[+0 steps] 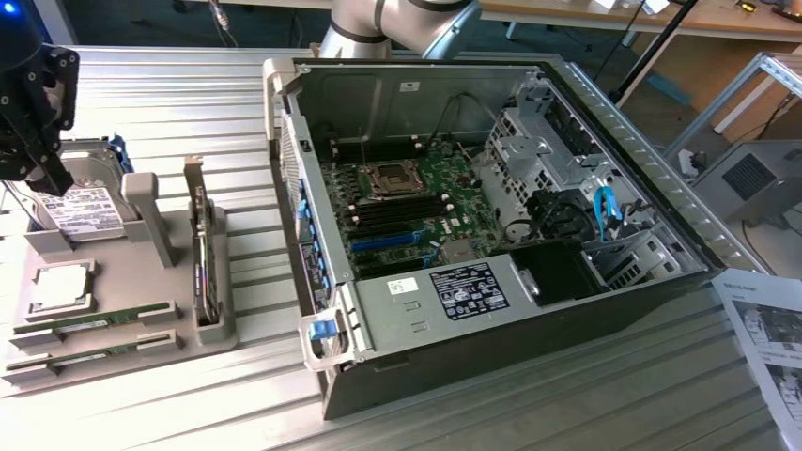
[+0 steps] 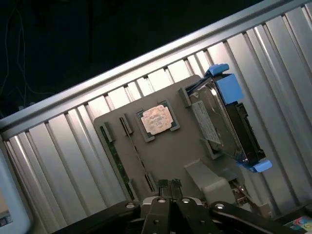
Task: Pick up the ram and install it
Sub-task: 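Pick up the ram and move it above insertion slot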
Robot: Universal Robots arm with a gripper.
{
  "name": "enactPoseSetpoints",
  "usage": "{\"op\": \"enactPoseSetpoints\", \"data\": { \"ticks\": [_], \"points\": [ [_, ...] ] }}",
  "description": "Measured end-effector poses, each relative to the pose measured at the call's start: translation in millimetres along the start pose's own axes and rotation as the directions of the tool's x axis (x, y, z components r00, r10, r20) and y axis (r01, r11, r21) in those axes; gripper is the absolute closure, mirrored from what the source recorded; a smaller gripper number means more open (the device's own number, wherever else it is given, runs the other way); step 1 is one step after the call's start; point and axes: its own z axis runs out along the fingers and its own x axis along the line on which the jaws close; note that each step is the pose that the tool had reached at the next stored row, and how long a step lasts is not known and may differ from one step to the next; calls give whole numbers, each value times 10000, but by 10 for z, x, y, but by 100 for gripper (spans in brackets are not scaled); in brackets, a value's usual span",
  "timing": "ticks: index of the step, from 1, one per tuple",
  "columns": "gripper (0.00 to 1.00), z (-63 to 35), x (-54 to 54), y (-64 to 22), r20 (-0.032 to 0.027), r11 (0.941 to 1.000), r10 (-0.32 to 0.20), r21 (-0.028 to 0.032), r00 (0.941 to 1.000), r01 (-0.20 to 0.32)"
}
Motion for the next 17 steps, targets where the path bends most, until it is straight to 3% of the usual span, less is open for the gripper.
{"op": "enactPoseSetpoints", "data": {
  "ticks": [2, 4, 6, 11, 13, 17],
  "points": [
    [89, 1, 0, -1, -15, 9991, -415, 0, 9991, 415],
    [89, 2, 0, -1, -48, 9913, -1314, -4, 9913, 1314],
    [89, 2, 0, 0, -64, 9848, -1736, -6, 9848, 1736],
    [89, 4, 0, 0, -102, 9610, -2765, -16, 9609, 2765],
    [89, 4, 0, 0, -118, 9475, -3197, -21, 9474, 3197],
    [89, 5, 0, 0, -130, 9351, -3543, -25, 9350, 3543]
  ]
}}
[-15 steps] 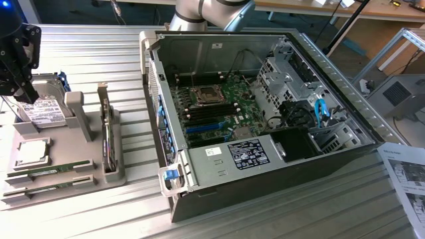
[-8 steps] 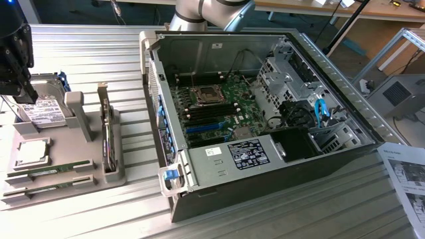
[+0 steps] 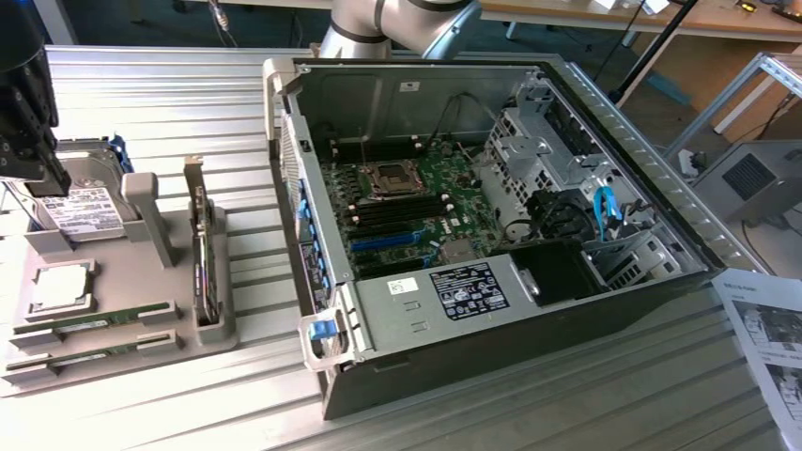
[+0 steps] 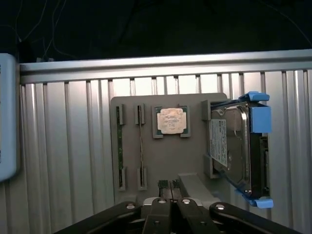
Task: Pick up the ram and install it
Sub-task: 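Pick up the ram and move it above insertion slot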
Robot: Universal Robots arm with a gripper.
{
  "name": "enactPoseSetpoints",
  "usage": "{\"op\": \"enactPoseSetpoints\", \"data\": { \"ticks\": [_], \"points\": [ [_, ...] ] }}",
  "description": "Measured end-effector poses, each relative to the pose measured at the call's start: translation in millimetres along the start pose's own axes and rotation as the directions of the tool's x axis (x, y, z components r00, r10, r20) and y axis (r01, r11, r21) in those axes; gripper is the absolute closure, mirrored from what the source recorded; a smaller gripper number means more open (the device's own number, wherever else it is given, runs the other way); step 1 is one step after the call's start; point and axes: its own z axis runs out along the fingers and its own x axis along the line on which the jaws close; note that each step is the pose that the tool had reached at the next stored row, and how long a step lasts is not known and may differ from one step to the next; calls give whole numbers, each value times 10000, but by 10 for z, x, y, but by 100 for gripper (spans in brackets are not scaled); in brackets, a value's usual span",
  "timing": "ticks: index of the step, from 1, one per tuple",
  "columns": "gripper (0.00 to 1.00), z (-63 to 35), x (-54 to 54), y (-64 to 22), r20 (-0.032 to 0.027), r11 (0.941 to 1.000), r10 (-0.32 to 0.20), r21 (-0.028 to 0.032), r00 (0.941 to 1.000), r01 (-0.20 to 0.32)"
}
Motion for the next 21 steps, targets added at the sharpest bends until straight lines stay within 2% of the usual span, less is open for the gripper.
{"op": "enactPoseSetpoints", "data": {
  "ticks": [8, 15, 21],
  "points": [
    [89, 0, 1, 0, -1, 10000, -17, 0, 10000, 17],
    [89, 0, 81, -3, -12, 10000, -16, 0, 10000, 16],
    [89, -1, 87, -4, -14, 10000, -16, 0, 10000, 16]
  ]
}}
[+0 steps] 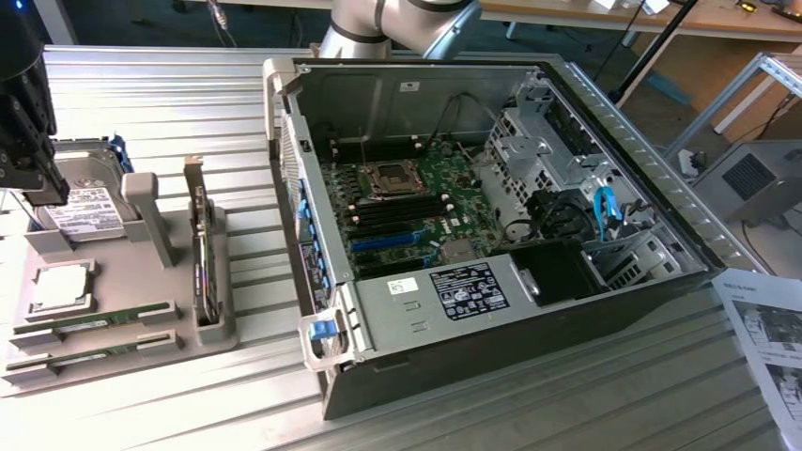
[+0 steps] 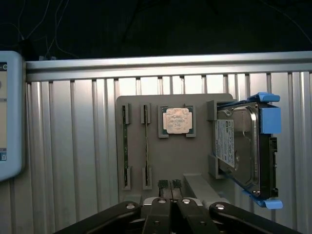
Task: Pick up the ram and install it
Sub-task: 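Pick up the ram and move it above insertion slot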
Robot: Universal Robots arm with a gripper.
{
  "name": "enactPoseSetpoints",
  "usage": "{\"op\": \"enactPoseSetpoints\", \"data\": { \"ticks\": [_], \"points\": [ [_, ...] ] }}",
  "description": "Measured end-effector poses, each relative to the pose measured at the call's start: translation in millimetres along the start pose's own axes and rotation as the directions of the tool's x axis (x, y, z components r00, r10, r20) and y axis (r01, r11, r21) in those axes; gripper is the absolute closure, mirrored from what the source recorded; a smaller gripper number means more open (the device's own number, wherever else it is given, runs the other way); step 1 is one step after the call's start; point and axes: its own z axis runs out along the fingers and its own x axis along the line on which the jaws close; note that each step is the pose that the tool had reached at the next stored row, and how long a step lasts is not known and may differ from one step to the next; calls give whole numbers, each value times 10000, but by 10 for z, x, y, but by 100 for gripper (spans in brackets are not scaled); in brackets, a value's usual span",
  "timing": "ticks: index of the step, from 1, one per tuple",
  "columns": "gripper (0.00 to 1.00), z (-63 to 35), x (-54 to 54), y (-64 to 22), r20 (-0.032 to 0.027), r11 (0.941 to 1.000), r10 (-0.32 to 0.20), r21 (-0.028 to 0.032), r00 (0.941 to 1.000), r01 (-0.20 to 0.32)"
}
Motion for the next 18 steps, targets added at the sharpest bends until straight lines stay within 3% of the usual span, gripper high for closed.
{"op": "enactPoseSetpoints", "data": {
  "ticks": [4, 5, 7, 8, 13, 18],
  "points": [
    [89, 1, 0, 0, 1, 10000, 0, 1, 10000, 0],
    [83, 1, 0, 0, 1, 10000, 0, 1, 10000, 0],
    [83, 1, 0, 0, 1, 10000, -1, 1, 10000, 1],
    [76, 1, 0, 0, 1, 10000, 0, 1, 10000, 0],
    [76, 9, 3, 0, 2, 10000, -1, 2, 10000, 1],
    [76, 46, 106, -6, 0, 10000, -1, 1, 10000, 1]
  ]
}}
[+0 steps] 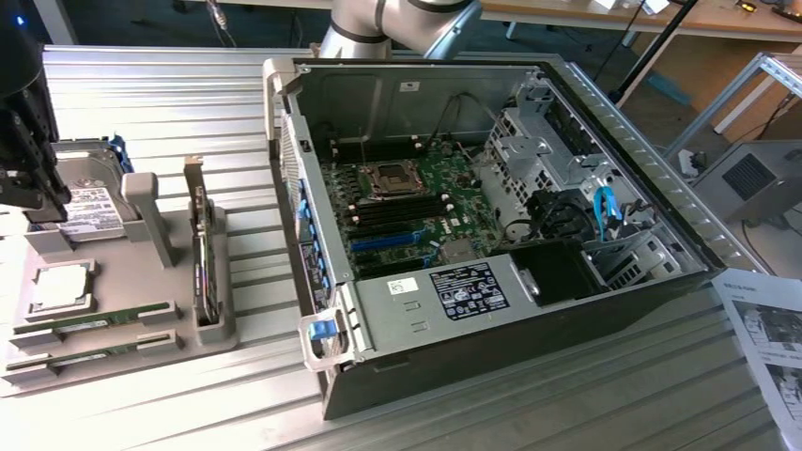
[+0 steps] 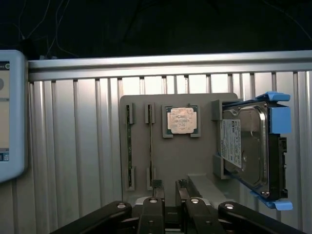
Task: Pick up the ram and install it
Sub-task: 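Pick up the ram and move it above insertion slot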
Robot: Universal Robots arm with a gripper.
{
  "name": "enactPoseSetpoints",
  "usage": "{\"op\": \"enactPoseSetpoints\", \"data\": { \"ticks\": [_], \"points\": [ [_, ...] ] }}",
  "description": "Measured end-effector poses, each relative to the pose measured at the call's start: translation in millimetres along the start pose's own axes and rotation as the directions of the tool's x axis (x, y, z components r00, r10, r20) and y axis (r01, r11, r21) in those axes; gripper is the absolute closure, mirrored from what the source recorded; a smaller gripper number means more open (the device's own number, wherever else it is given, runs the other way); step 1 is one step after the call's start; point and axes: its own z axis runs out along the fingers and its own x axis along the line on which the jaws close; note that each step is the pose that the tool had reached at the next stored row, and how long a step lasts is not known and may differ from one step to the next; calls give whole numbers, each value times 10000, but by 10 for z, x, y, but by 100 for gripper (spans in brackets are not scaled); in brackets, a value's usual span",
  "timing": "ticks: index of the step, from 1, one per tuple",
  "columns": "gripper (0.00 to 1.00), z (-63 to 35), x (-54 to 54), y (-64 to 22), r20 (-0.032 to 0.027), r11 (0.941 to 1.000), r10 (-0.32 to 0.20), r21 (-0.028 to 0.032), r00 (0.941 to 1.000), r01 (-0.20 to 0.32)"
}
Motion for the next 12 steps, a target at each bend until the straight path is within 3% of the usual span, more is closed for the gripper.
{"op": "enactPoseSetpoints", "data": {
  "ticks": [5, 12],
  "points": [
    [76, 41, 121, -6, 1, 10000, 0, 1, 10000, 0],
    [76, 106, 198, -11, 0, 10000, 0, -1, 10000, 0]
  ]
}}
